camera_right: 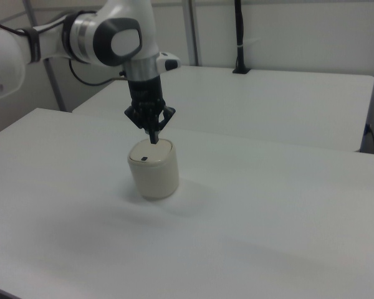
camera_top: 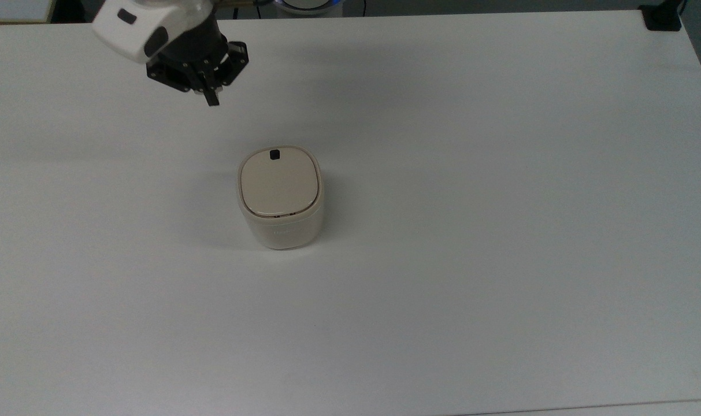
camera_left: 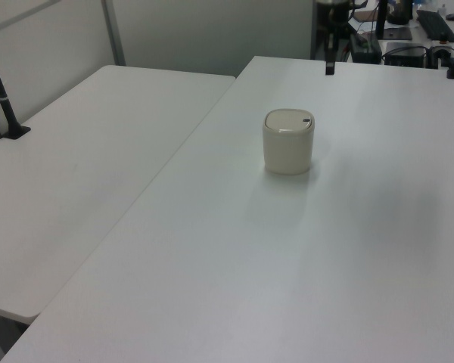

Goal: Open the trash bin
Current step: 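Lower the gripper onto the dark slot on the bin lid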

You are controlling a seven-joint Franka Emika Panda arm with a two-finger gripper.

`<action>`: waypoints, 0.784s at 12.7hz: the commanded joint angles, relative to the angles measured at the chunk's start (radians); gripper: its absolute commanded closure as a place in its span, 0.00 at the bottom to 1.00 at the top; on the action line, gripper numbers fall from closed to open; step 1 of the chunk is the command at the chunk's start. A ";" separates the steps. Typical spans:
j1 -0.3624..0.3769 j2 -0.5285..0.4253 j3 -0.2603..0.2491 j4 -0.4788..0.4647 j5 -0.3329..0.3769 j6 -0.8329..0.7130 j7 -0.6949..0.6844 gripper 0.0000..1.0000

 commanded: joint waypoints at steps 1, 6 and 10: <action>0.026 0.041 -0.002 -0.012 0.003 0.040 -0.010 1.00; 0.064 0.110 0.003 -0.009 0.007 0.071 -0.004 1.00; 0.104 0.185 0.007 -0.009 0.036 0.216 0.051 1.00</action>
